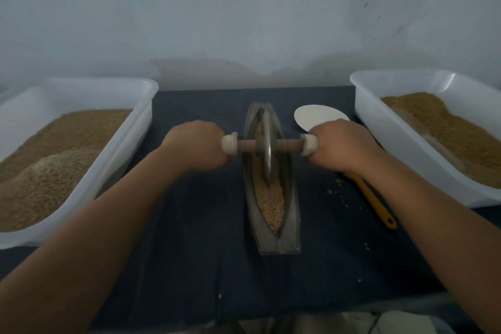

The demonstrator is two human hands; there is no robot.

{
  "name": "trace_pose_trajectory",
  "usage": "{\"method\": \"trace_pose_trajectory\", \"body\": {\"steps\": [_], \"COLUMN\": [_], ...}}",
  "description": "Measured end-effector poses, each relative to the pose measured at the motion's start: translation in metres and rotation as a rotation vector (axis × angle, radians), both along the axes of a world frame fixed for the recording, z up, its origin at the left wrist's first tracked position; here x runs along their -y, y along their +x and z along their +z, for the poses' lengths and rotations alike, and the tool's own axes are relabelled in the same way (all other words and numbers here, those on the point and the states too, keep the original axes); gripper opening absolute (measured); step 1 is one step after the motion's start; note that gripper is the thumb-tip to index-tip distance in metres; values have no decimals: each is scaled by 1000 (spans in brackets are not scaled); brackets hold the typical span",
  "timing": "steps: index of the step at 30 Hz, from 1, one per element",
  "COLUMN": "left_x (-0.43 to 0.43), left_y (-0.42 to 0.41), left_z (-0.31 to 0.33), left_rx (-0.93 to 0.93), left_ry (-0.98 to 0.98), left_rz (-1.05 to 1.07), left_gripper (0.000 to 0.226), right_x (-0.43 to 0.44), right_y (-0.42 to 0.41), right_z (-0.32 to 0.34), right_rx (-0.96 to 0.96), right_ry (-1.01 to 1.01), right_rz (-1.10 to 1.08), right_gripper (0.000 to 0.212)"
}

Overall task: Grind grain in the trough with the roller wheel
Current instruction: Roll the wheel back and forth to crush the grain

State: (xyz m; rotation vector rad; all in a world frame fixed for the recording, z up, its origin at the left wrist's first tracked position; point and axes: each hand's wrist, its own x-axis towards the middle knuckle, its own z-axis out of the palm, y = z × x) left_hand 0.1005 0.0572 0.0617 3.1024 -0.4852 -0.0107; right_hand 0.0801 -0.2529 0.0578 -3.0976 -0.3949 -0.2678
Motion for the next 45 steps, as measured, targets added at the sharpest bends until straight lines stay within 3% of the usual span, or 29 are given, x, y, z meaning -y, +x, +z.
{"method": "trace_pose_trajectory", "body": {"steps": [3,6,9,13,15,17,19,20,24,29,36,40,45], "left_x": [14,19,6,-9,-4,4,9,11,12,-14,9,15,-13], "left_y": [30,27,-16,-54,-39,-11,14,22,9,-52,14,12,-66], "left_z": [11,21,18,2,5,7,10,10,11,-10,5,17,-5], "left_rx": [154,81,-70,144,106,30,18,34,55,29,54,25,72], "left_ry": [46,63,42,81,81,62,20,3,-5,13,-9,-7,-2], "left_rz": [66,30,-55,-158,-117,-37,43,68,66,-89,80,63,-69], "left_gripper": [35,32,22,23,22,22,23,23,21,21,25,24,23], "right_x": [-12,-12,5,21,18,9,-1,-5,-8,19,-4,-7,17], "right_y": [27,23,-11,-48,-39,-17,8,17,22,-40,25,25,-45], "right_z": [5,8,4,0,-4,-9,-8,-4,7,2,0,5,4], "right_rx": [109,48,-144,-346,-258,-38,186,212,62,-208,127,67,-187], "right_ry": [10,8,-4,71,57,10,-7,-3,-24,-7,-10,-33,-35], "right_rz": [-82,-73,-53,12,-7,-40,-53,-67,-75,58,-63,-78,27], "right_gripper": [25,26,32,42,47,45,38,32,19,32,24,21,38]}}
